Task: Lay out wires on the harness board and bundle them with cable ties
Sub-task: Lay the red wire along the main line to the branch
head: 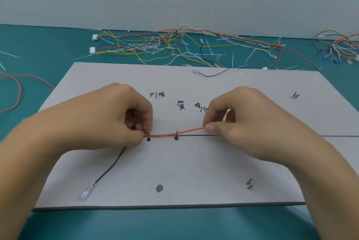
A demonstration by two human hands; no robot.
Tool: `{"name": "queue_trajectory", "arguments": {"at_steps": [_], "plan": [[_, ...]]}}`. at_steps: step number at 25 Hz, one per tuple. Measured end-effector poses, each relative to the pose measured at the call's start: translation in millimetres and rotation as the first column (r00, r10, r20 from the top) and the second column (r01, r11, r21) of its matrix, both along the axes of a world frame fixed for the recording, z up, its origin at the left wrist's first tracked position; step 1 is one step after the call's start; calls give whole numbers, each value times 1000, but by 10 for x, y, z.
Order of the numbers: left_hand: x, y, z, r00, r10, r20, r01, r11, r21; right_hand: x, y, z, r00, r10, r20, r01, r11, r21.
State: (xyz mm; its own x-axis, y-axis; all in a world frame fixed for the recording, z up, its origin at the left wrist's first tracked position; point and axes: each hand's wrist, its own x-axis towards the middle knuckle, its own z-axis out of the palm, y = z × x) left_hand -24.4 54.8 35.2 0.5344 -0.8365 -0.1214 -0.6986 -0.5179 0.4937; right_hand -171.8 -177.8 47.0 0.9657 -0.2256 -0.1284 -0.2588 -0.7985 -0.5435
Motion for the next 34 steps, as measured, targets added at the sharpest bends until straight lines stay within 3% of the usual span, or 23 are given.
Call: {"name": "queue_trajectory", "arguments": {"at_steps": [6,11,15,23,30,34], "plan": [[-42,-65,-54,998,-60,3,60,997,-51,-58,-101,80,989,-19,-146,8,997,-72],[-102,-124,-79,997,-77,1,77,986,-149,-39,-204,90,989,-119,-91,113,992,-62],[-98,-181,-116,998,-67,17,69,982,-177,-55,-267,119,965,-100,-243,94,995,-34],[-188,-279,-194,998,-61,19,64,971,-231,-78,-271,109,970,-168,-176,184,980,80],[-261,-321,-196,999,-45,15,47,979,-198,-112,-210,73,988,-102,-119,75,975,-211],[-340,-335,-155,992,48,116,-30,989,-148,-224,-179,-14,988,-152,-25,145,972,-186]]}}
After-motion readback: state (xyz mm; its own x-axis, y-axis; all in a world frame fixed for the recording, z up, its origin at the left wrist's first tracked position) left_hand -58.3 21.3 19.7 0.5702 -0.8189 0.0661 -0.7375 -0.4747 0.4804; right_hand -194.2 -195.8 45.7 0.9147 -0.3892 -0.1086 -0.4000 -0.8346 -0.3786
